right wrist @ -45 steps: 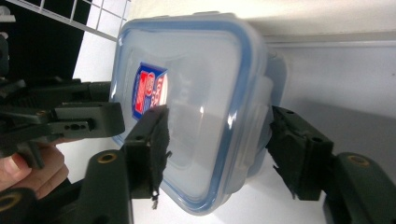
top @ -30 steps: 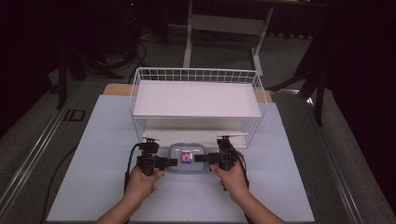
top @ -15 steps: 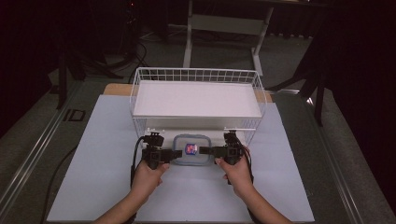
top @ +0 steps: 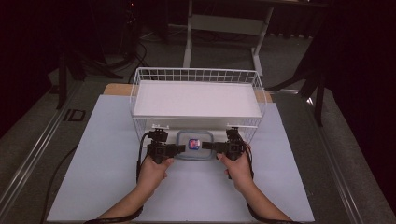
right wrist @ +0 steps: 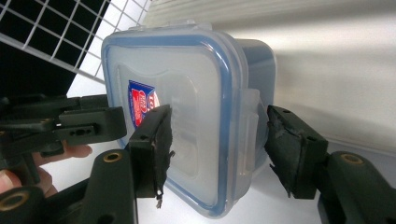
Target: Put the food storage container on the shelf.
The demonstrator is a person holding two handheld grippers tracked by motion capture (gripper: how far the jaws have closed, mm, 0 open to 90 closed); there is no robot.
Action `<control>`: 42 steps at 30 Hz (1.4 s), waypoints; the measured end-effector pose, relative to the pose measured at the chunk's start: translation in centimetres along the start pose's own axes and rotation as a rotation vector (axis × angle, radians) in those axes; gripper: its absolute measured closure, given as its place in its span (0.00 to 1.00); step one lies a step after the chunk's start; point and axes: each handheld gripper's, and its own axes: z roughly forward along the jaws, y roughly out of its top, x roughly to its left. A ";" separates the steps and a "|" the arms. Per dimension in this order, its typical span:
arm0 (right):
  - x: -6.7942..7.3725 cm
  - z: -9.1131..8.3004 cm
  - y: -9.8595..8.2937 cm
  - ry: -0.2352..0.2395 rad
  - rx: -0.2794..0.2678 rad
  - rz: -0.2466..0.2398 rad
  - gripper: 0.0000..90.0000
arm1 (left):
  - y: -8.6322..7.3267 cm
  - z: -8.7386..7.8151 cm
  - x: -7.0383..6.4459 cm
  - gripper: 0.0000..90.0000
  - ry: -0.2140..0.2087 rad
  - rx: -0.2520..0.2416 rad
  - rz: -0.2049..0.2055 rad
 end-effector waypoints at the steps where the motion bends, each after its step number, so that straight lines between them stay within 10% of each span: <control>1: -0.2 0.2 0.1 -0.002 0.006 0.004 0.47 | 0.0 0.2 0.1 0.63 0.000 0.000 0.002; 11: -1.4 0.9 0.6 0.008 -0.004 0.024 0.47 | 0.7 0.8 0.7 0.65 -0.026 0.007 -0.005; 25: -1.8 1.2 0.9 0.014 -0.068 -0.064 0.45 | 0.6 1.0 1.2 0.59 -0.038 -0.092 0.168; 30: -0.8 1.1 1.3 -0.066 -0.082 -0.148 0.44 | 0.7 1.3 1.6 0.55 -0.061 -0.111 0.172; 35: 0.4 0.8 1.6 -0.099 -0.018 -0.065 0.46 | 0.8 1.5 1.5 0.51 -0.045 -0.147 0.188; 42: 0.1 1.1 1.7 -0.124 -0.046 -0.096 0.44 | 1.2 1.8 1.0 0.50 0.002 -0.178 0.223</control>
